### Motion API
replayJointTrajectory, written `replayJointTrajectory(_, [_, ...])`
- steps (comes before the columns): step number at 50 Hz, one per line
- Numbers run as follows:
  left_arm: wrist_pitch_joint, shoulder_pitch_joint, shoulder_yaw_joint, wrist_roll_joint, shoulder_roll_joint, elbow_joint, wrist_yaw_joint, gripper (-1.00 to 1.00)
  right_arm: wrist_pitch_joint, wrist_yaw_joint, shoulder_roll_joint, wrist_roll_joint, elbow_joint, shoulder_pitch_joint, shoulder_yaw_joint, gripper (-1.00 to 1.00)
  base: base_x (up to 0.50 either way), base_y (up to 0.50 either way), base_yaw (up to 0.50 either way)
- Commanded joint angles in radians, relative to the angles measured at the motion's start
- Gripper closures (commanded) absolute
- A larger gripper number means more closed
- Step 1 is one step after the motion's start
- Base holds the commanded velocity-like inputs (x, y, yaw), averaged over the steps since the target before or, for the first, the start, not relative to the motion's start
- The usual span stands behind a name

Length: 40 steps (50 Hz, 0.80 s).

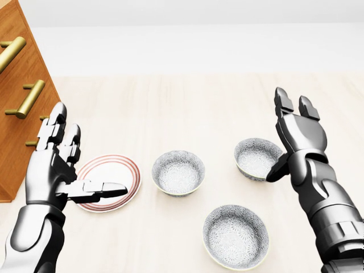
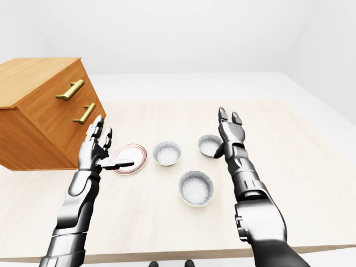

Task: Stack the bowl at the front on the bowl in the middle.

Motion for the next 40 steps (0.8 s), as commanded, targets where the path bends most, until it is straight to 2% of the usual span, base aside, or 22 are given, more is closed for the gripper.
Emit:
replayJointTrajectory(1, [0.000,0.003,0.002,-0.001,0.001,0.010,-0.002,-1.00,0.000,-0.032,0.031,-0.074,0.097,-0.039,0.034,-1.00,0.00,0.00,0.00])
replayJointTrajectory(40, [0.000,0.007,0.003,-0.009,0.001,0.030,-0.006,-1.00,0.000,-0.107,0.116,-0.219,0.199,-0.037,0.086,-1.00,0.00,0.00,0.00])
